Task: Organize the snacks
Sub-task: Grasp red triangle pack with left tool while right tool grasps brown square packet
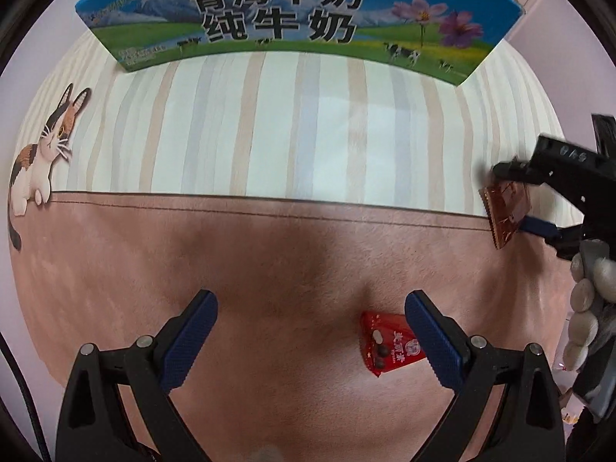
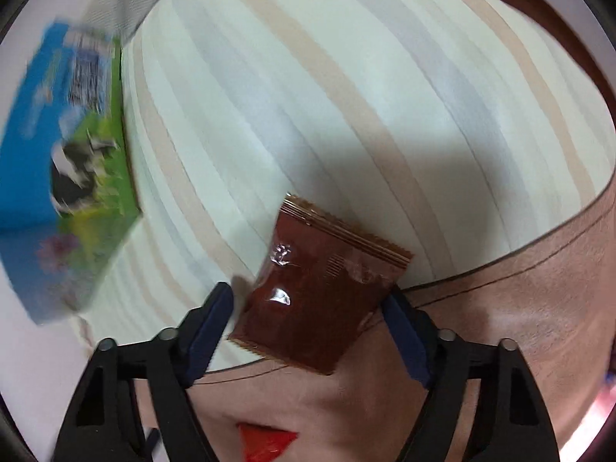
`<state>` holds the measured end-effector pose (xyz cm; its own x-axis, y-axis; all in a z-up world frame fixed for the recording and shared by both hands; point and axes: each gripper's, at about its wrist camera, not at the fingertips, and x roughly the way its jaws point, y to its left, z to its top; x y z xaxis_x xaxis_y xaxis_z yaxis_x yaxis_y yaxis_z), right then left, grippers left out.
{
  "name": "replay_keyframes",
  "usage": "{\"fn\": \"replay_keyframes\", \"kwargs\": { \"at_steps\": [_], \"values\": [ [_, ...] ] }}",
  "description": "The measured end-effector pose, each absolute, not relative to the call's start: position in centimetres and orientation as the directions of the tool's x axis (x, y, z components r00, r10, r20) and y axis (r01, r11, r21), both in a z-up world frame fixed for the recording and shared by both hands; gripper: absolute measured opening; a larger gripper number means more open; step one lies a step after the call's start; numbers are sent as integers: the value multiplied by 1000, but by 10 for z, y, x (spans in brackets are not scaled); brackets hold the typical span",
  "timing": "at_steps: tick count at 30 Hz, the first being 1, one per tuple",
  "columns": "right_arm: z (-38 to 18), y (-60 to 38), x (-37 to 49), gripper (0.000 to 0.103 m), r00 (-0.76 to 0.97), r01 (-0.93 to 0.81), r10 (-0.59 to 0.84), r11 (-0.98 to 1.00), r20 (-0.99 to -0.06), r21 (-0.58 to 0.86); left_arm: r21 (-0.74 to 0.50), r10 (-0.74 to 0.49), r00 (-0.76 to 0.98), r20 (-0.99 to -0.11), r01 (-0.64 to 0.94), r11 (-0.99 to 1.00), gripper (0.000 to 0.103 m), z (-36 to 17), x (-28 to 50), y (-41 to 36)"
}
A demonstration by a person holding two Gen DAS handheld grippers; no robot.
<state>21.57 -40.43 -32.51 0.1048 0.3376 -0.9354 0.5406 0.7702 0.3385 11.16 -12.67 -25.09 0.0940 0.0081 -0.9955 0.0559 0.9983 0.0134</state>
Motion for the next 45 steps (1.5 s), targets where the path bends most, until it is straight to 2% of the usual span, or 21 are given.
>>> {"fn": "replay_keyframes", "kwargs": {
  "at_steps": [3,8,11,14,15,17,18,19,25,35,37,39,45],
  "values": [
    [-320,-383,213,65,87,382,276,878,-957,288,-27,-31,64,-997,54,998,100,-254,109,-128],
    [-318,-360,173,64,24,134,215,967,-976,216,-107,-109,20,-994,83,991,100,-254,99,-137],
    [-320,-360,140,64,-3,87,213,973,-977,212,-134,-130,-30,-991,164,977,100,-263,89,-161],
    [-326,-368,122,64,-7,126,245,962,-969,242,-129,-114,-75,-991,249,960,100,-279,83,-186],
    [-328,-373,118,64,-4,147,257,956,-966,253,-114,-96,-79,-992,270,956,96,-284,82,-192],
    [-331,-380,115,63,1,186,277,944,-961,272,-95,-73,-84,-994,299,950,71,-294,79,-203],
    [-332,-382,114,63,3,204,285,938,-959,279,-91,-64,-96,-993,306,948,54,-299,79,-206],
    [-332,-384,114,63,4,217,289,934,-957,283,-89,-57,-112,-992,305,948,49,-304,78,-207],
    [-330,-362,119,63,-7,191,253,950,-967,247,-12,2,-45,-999,321,947,47,-301,78,-188],
    [-329,-254,117,63,-53,-28,235,971,-971,236,46,55,-49,-997,161,986,47,-302,89,-94],
    [-331,-239,119,67,-63,-54,208,976,-976,212,21,33,-83,-996,146,989,50,-307,89,-89],
    [-333,-232,119,76,-79,-33,189,981,-979,192,-3,10,-102,-995,126,992,53,-312,91,-91],
    [-344,-215,142,83,-97,40,169,985,-981,166,-36,-20,-134,-991,119,992,54,-326,98,-84]
  ]
}}
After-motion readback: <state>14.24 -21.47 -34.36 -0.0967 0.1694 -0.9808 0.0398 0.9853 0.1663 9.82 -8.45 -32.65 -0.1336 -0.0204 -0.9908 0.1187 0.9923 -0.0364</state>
